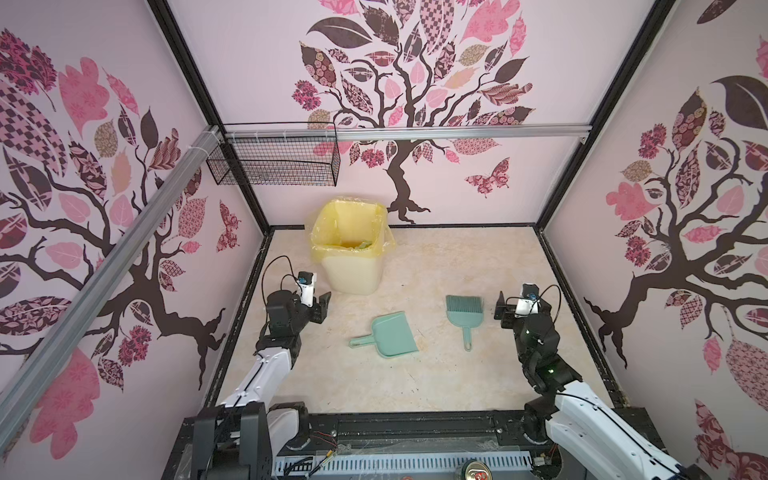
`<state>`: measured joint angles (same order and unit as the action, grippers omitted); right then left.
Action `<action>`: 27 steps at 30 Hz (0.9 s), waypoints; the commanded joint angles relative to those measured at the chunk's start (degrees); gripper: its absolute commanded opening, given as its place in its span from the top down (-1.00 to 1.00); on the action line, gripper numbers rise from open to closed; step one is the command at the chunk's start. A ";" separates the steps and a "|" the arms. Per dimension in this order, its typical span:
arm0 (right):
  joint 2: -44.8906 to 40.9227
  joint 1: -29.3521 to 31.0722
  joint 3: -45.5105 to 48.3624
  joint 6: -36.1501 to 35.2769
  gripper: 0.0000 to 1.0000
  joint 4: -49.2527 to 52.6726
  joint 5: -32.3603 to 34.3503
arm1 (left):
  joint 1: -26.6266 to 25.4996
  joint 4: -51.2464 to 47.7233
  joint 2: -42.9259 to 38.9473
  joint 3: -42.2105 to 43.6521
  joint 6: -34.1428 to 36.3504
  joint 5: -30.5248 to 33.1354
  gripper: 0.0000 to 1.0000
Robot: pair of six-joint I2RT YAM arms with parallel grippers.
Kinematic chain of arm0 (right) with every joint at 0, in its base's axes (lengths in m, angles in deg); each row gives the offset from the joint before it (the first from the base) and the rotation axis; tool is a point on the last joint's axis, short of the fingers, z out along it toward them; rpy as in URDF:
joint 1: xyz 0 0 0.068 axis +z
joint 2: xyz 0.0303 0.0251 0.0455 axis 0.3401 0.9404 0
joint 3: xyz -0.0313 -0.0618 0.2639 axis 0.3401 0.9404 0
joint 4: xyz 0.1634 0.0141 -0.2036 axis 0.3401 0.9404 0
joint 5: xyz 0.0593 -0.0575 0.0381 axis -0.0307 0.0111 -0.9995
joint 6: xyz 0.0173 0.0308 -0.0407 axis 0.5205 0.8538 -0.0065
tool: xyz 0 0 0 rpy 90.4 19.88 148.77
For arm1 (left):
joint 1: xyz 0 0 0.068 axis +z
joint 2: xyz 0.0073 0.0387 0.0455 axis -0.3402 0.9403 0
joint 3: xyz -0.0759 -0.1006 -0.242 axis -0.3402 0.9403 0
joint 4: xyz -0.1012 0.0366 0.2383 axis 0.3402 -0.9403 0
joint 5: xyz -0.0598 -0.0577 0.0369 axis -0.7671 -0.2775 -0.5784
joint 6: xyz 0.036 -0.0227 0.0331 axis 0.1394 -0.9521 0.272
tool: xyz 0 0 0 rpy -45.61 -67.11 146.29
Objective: Sweep away the paper scraps from the table
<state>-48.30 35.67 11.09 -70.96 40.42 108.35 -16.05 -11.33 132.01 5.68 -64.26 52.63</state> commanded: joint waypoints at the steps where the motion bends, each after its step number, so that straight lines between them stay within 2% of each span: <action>1: 4.07 -4.78 6.29 6.03 -0.84 -21.65 0.71 | 0.34 15.66 4.14 2.79 -5.45 3.02 -0.06; 7: 18.37 -5.56 11.47 3.13 -0.85 -40.57 2.30 | 0.73 27.13 14.83 3.33 -4.42 5.09 -0.02; 9: 20.90 -5.98 9.99 2.89 -0.85 -40.42 1.71 | 1.22 28.36 17.83 2.41 -5.04 4.42 0.00; 13: 29.33 -6.07 8.98 0.29 -0.85 -49.60 0.39 | 1.22 26.93 21.52 -0.47 -5.41 6.53 0.00; 17: 34.77 -6.19 5.57 -1.91 -0.85 -50.21 -1.81 | 1.19 32.83 22.51 2.58 -5.87 8.04 -0.01; 19: 34.43 -6.26 4.09 -1.49 -0.86 -46.38 -2.13 | 0.72 33.16 24.35 1.62 -5.84 8.99 -0.05; 22: 34.15 -6.42 4.47 -1.91 -0.86 -46.81 -3.99 | 0.31 31.38 23.35 1.66 -5.67 10.02 -0.12; 23: 33.89 -6.47 4.49 -1.92 -0.86 -46.49 -4.61 | 0.30 32.29 23.83 1.73 -5.61 9.92 -0.19; 24: 33.69 -6.44 4.49 -1.90 -0.86 -46.10 -5.15 | 0.34 32.73 23.97 1.80 -5.58 9.89 -0.35; 25: 33.40 -6.47 4.30 -1.59 -0.86 -45.28 -5.98 | 0.30 32.13 23.67 1.77 -5.60 9.96 -0.71; 26: 33.08 -6.48 3.95 -0.84 -0.86 -43.91 -6.94 | 0.36 31.61 23.54 1.65 -5.67 10.07 -0.93; 27: 33.11 -6.42 3.49 0.11 -0.86 -43.08 -8.14 | 0.37 32.03 23.65 1.68 -5.63 9.99 -0.93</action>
<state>-14.69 29.44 16.33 -72.03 -4.84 103.57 -15.55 18.99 155.51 7.32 -69.83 61.88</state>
